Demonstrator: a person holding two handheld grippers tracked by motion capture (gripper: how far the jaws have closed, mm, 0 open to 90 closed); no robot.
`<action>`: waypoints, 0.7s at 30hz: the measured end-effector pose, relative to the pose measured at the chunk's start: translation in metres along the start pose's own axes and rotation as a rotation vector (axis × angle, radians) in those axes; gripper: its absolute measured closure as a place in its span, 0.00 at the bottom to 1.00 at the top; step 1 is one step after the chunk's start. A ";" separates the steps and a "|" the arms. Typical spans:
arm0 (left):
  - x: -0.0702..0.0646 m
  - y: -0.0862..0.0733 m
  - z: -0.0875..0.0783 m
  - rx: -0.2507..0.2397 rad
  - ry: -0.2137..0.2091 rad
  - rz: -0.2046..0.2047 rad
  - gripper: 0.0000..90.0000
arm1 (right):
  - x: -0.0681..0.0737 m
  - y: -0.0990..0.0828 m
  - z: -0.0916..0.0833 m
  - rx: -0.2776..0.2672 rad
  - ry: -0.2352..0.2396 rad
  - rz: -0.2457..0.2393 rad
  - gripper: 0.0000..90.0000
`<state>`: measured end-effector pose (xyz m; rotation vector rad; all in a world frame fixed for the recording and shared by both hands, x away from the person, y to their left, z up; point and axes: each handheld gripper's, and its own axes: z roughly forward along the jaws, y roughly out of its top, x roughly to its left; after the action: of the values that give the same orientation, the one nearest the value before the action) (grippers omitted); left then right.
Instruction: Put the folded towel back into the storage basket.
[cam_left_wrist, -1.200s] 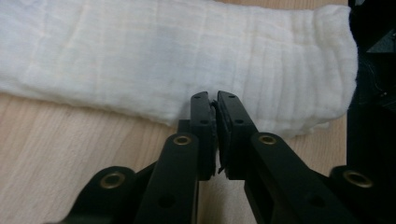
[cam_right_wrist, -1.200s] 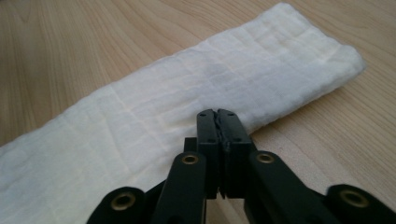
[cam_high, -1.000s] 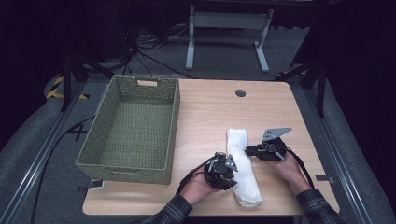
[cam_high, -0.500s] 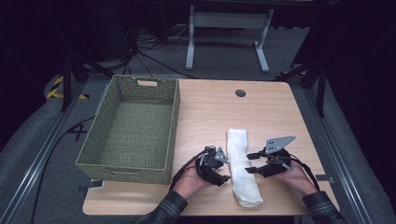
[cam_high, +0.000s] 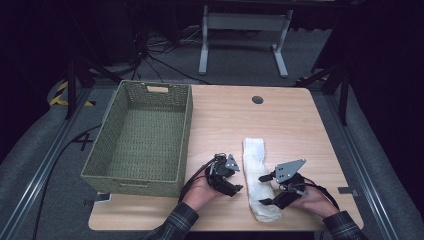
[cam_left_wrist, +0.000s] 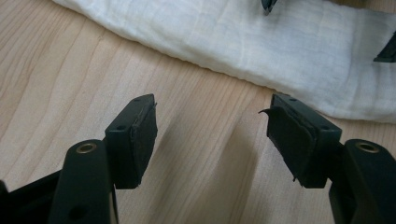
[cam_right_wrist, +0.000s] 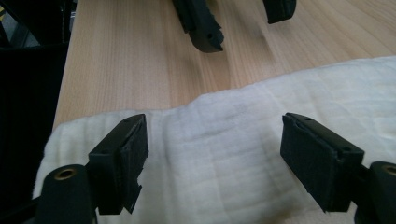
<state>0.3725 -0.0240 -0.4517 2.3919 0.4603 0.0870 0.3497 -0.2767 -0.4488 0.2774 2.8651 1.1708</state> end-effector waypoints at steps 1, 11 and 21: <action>0.000 0.000 0.000 0.001 0.001 0.004 0.37 | 0.001 0.000 0.001 0.000 0.003 -0.001 0.24; 0.000 0.000 0.001 0.011 0.000 0.003 0.37 | 0.006 -0.003 0.013 0.049 -0.010 -0.047 0.21; 0.000 -0.001 0.002 0.010 0.000 0.000 0.37 | 0.010 -0.003 0.012 0.054 -0.007 -0.069 0.35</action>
<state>0.3730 -0.0245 -0.4534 2.4019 0.4620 0.0854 0.3407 -0.2688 -0.4590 0.1820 2.8784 1.0805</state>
